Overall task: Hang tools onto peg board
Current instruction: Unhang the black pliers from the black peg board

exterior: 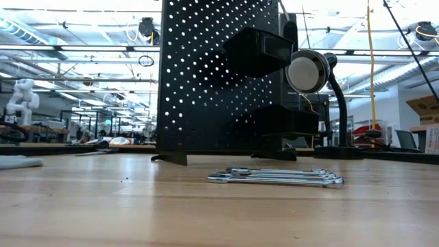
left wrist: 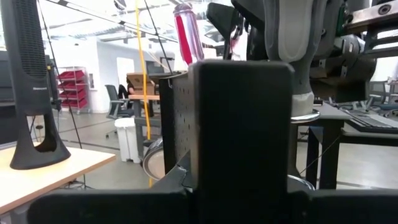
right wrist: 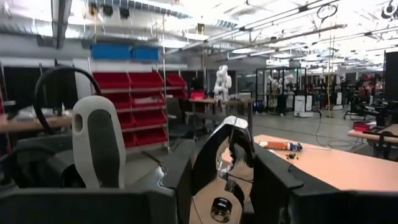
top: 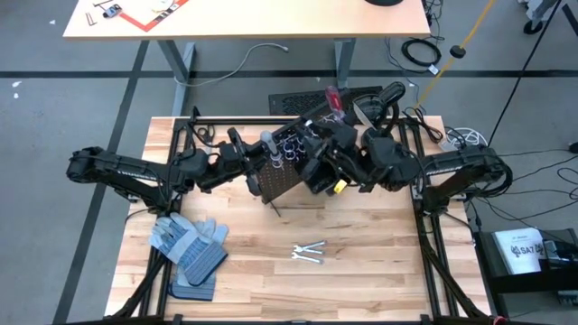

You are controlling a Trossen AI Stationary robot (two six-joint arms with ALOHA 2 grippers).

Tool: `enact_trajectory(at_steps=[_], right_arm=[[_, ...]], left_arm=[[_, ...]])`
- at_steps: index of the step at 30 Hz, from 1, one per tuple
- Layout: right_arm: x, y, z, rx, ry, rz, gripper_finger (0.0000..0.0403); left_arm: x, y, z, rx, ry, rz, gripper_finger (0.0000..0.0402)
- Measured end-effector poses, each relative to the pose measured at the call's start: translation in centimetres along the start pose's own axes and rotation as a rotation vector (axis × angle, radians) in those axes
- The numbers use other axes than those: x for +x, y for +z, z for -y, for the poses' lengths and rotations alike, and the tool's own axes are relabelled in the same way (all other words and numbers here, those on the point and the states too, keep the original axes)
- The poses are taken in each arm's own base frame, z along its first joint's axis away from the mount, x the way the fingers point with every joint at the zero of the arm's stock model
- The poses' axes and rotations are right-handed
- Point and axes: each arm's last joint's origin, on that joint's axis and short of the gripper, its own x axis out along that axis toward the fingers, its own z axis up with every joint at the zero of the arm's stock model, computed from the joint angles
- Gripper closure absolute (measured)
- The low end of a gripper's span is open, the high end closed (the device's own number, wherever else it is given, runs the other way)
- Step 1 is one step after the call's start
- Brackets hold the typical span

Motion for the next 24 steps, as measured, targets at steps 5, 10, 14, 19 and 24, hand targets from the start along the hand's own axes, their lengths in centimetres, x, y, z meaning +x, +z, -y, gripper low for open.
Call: enact_trajectory(at_steps=[5,10,14,19,24], right_arm=[[0.3,0.35,-0.07,-0.013,0.001,-0.021,0.0293],[0.35,0.31,-0.05,-0.029,0.011,-0.027,0.0293],[0.34,0.2,-0.05,-0.057,0.026,-0.044,0.0293],[0.31,0.12,-0.11,-0.114,0.072,-0.052,0.0293],[0.47,0.2,0.03,-0.081,0.078,-0.042,0.0293]], left_arm=[[-0.01,-0.02,-0.02,0.001,0.004,-0.002,0.0356],[-0.01,-0.04,-0.01,0.002,0.004,-0.004,0.0356],[-0.01,-0.05,-0.01,0.004,0.003,-0.006,0.0356],[0.0,-0.07,0.0,0.005,0.001,-0.007,0.0356],[0.0,-0.07,0.0,0.005,0.0,-0.007,0.0356]])
